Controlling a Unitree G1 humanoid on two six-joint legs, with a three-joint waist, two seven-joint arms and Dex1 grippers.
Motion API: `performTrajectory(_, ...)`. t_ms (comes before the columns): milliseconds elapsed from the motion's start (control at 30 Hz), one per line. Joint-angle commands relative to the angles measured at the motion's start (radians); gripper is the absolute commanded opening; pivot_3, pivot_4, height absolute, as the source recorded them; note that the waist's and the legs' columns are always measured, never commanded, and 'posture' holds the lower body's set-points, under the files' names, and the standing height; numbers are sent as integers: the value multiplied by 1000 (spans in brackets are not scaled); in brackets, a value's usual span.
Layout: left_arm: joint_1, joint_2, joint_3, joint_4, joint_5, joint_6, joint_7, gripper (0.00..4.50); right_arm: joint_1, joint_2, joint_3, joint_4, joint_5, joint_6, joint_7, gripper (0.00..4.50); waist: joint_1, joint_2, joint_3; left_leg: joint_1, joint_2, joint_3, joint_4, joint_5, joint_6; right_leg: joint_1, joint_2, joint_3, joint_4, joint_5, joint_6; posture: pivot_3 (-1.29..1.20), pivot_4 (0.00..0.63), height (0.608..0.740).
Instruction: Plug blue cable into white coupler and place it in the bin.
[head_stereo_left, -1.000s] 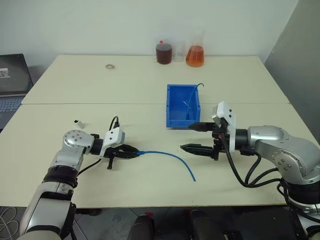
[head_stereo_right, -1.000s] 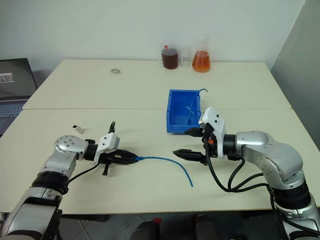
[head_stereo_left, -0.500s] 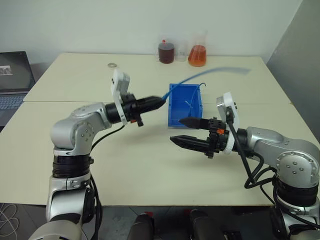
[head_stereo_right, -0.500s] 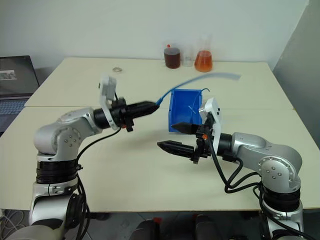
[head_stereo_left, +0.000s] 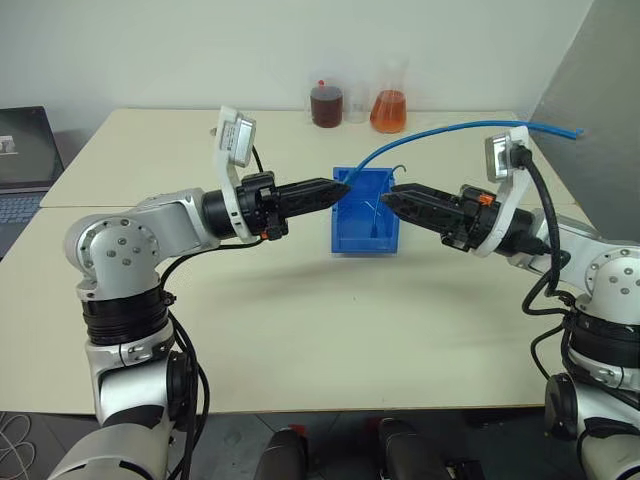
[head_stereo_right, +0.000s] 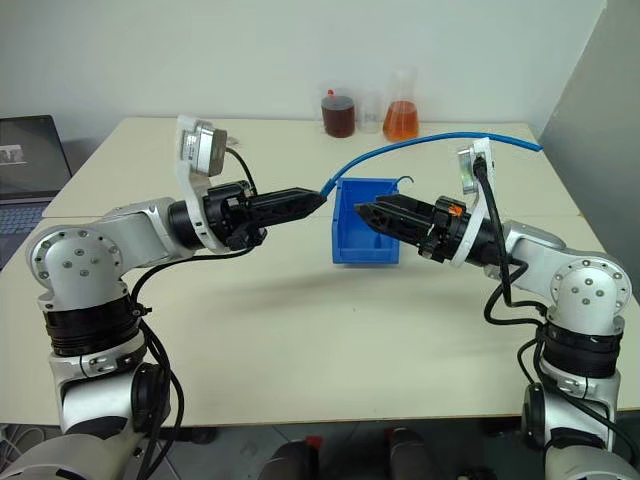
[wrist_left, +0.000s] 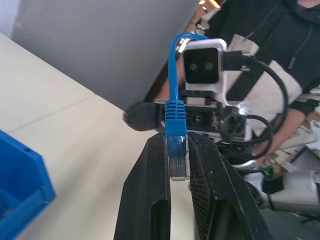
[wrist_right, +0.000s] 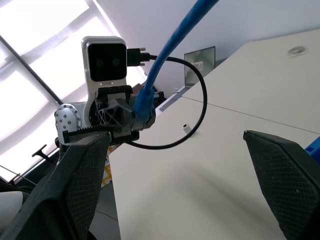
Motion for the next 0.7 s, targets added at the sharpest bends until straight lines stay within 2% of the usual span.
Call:
performTrajectory(33, -20, -10, 2, -12, -66, 18, 20, 226, -59, -18, 26, 12, 28, -7, 99, 4500, 0, 0, 0, 0, 0, 0, 0, 0, 0, 0, 0, 0, 0, 0, 0, 0, 150, 740)
performTrajectory(433, -1, -8, -59, -29, -67, -26, 12, 226, -122, -46, 114, 68, -45, -15, 244, 4500, 2, 0, 0, -7, 0, 1, 1, 0, 0, -9, 0, 1, 1, 0, 0, 0, 150, 740)
performTrajectory(467, 0, -7, -58, -30, -69, -27, 13, 226, -123, -47, 116, 70, -49, -15, 251, 4150, 2, 0, 0, -9, 0, 2, 1, 0, 0, -12, 0, 2, 3, 0, 0, 0, 150, 740)
performTrajectory(500, 0, -6, -58, -30, -69, -29, 13, 226, -124, -47, 118, 75, -52, -16, 255, 4060, 2, 0, 0, -10, 0, 2, 2, 0, 0, -13, 0, 2, 4, 0, 0, 0, 150, 740)
performTrajectory(700, -1, -6, -59, -35, -77, -32, 20, 226, -138, -43, 114, 109, -67, -12, 269, 2628, 3, 0, 0, -10, 0, 3, 2, 0, 0, -14, 0, 3, 5, 0, 0, 0, 150, 740)
